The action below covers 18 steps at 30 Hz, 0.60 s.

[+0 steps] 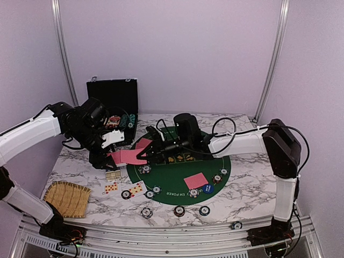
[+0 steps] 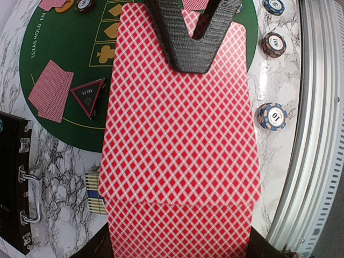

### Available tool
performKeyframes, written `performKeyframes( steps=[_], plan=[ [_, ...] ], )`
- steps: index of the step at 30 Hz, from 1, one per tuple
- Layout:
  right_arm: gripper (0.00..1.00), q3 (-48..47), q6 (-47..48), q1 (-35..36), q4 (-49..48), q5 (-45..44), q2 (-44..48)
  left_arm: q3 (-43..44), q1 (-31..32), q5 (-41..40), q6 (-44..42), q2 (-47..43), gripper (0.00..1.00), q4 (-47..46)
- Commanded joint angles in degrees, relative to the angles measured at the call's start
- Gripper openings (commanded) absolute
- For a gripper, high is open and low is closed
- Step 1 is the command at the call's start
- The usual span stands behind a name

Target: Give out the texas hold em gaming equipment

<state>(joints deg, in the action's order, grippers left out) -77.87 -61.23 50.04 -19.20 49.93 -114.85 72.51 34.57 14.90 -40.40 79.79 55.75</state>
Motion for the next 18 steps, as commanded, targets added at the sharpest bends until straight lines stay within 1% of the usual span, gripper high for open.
performKeyframes(
  steps=[1, 4, 8, 12, 18],
  plan=[
    [0.03, 0.85, 1.91, -0.72, 2.65, 0.41, 2.75, 0.52, -0.11, 0.36, -0.54, -1.39, 0.00, -0.02],
    [0.00, 2.33, 2.47, -1.41, 3.73, 1.02, 3.79, 0.52, -0.11, 0.24, -0.64, -1.40, 0.00, 0.06],
    [0.00, 7.30, 2.88, -4.01, 4.08, 1.37, 7.19, 0.42, -0.11, 0.01, -0.73, -1.43, 0.00, 0.06],
    [0.00, 12.79, 5.51, -7.33, 6.52, 1.43, 11.09, 0.42, -0.09, 0.11, -0.80, -1.38, 0.00, 0.02],
    [0.00, 20.71, 13.42, -12.97, 15.36, 0.21, 14.39, 0.61, -0.10, 0.23, -0.73, -1.20, 0.00, 0.17]
  ],
)
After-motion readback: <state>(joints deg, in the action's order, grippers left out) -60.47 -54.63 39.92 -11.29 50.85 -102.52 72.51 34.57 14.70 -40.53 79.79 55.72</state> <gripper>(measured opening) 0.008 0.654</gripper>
